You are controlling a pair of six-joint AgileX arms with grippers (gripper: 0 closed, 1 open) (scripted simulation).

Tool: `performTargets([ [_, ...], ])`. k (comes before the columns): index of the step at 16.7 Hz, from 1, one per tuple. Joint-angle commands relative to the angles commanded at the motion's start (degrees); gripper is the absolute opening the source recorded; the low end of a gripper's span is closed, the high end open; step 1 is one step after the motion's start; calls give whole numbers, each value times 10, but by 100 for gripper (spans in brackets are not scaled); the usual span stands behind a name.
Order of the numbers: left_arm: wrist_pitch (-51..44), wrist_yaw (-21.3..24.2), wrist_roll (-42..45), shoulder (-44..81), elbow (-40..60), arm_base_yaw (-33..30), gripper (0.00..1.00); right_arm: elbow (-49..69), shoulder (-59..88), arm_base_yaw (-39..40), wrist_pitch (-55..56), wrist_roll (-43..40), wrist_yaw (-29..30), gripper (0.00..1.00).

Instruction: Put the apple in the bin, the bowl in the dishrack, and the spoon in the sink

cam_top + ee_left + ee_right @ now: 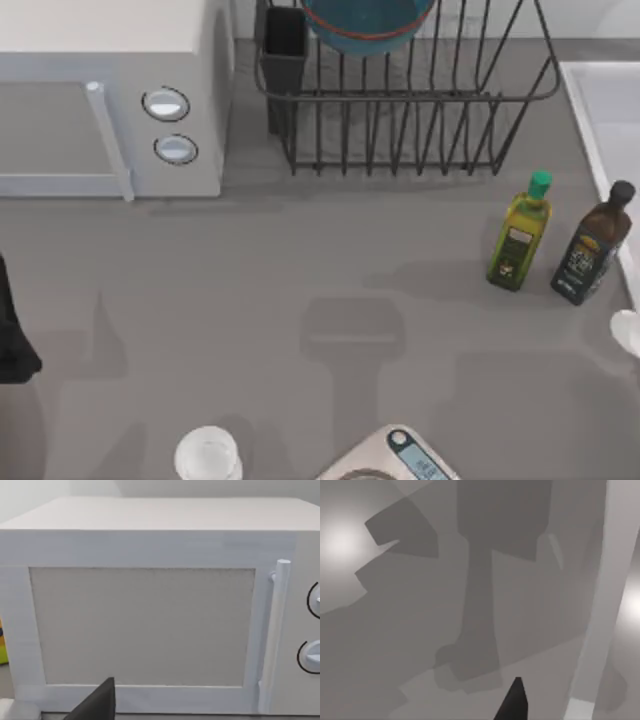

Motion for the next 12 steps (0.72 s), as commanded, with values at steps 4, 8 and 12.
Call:
performTargets([
  [4, 0, 0, 0, 0, 0, 0, 100, 55, -40, -1, -82, 2, 0, 0],
  [8, 0, 0, 0, 0, 0, 0, 100, 60, -45, -1, -87, 3, 0, 0],
  [12, 0, 0, 0, 0, 0, 0, 100, 76, -27, -8, -95, 9, 0, 0],
])
